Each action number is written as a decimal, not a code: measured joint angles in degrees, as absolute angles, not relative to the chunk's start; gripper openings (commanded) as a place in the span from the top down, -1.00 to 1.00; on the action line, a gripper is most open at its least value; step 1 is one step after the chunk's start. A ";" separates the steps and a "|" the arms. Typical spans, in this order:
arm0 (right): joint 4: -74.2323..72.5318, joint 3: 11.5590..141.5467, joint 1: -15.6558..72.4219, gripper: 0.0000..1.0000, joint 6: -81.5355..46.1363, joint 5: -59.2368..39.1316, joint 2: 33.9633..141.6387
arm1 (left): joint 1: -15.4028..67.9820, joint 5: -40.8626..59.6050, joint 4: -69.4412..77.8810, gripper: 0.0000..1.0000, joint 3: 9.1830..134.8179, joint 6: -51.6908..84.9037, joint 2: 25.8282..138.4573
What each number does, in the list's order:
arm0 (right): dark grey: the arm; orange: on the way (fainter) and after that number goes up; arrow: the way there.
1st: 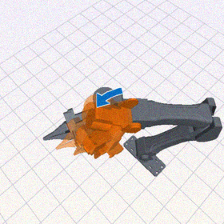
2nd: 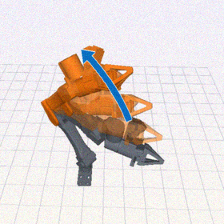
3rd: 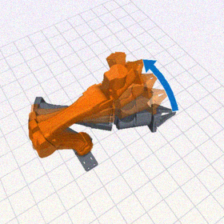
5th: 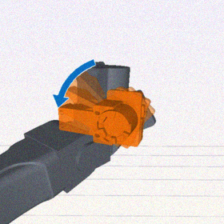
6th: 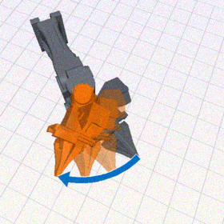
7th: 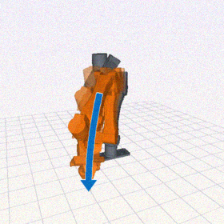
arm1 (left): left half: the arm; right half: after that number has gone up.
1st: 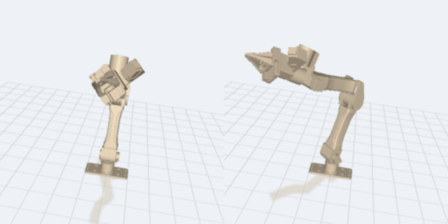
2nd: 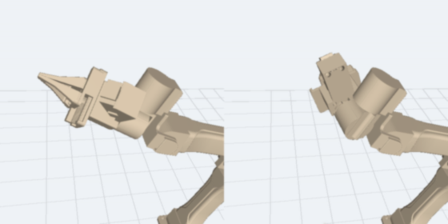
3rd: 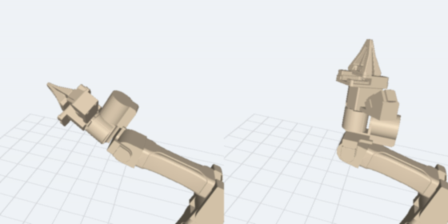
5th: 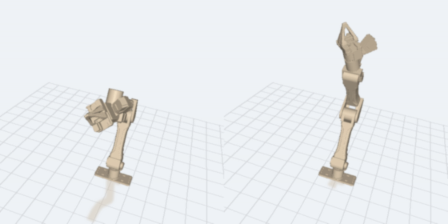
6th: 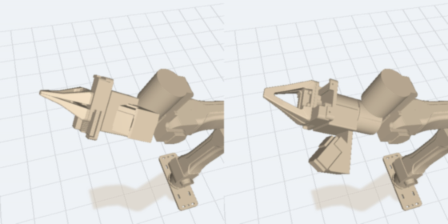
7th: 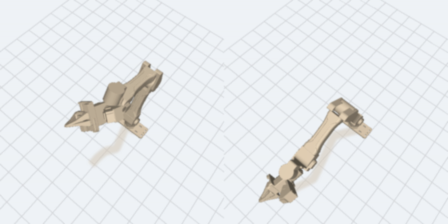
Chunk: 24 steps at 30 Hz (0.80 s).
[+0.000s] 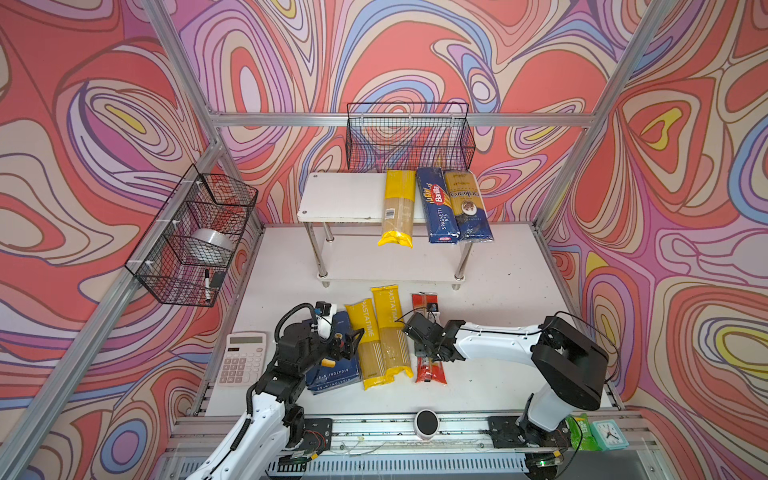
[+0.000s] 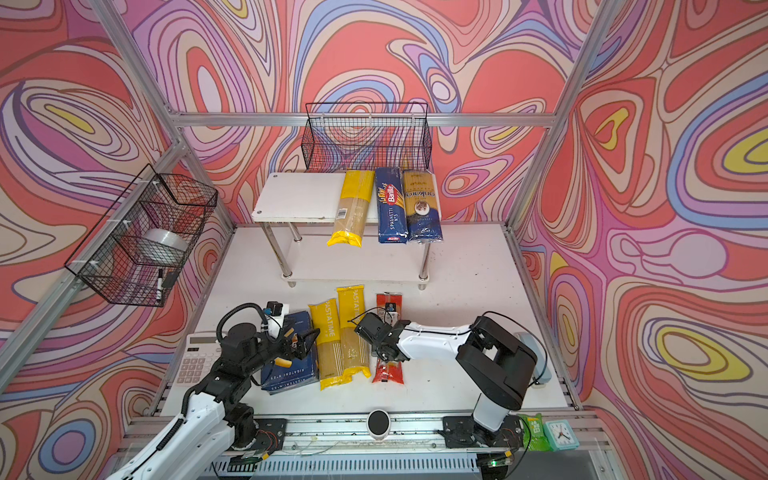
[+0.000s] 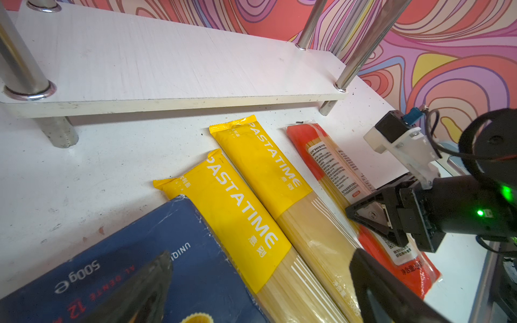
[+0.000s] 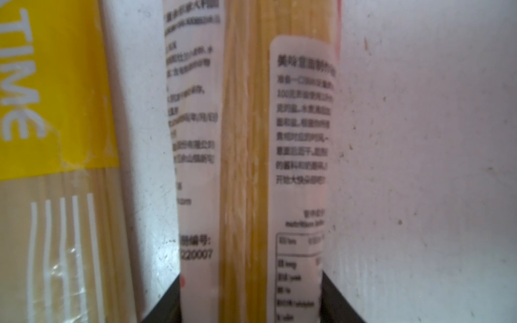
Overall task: Place and organize the pasta boxes and bags onto the shelf
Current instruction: 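Lower the open right gripper around the red-and-clear bag's middle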
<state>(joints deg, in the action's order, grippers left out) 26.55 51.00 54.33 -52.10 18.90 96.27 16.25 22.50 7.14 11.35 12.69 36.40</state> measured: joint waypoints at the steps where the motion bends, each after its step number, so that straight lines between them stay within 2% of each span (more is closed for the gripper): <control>1: 26.55 51.00 54.33 -0.02 -52.10 18.94 96.25 | 16.25 22.50 7.14 -1.00 11.35 12.69 36.40; 6: 26.59 51.00 54.33 0.11 -52.10 19.09 96.12 | 16.25 22.50 7.14 -1.00 11.35 12.69 36.40; 9: 26.55 51.03 54.33 0.28 -52.18 19.20 95.88 | 16.25 22.50 7.14 -1.00 11.35 12.69 36.40; 14: 26.61 51.05 54.33 0.44 -52.38 19.27 95.35 | 16.25 22.50 7.14 -1.00 11.35 12.69 36.40; 20: 26.76 51.05 54.33 0.79 -52.36 19.22 94.91 | 16.25 22.46 7.14 -1.00 11.35 12.69 36.38; 24: 26.94 51.05 54.30 0.95 -52.34 19.09 94.48 | 16.25 22.35 7.11 -1.00 11.35 12.69 36.16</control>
<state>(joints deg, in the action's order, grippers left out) 26.94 51.05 54.30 -52.34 19.09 94.48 16.25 22.35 7.11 11.35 12.69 36.16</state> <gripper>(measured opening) 0.336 0.999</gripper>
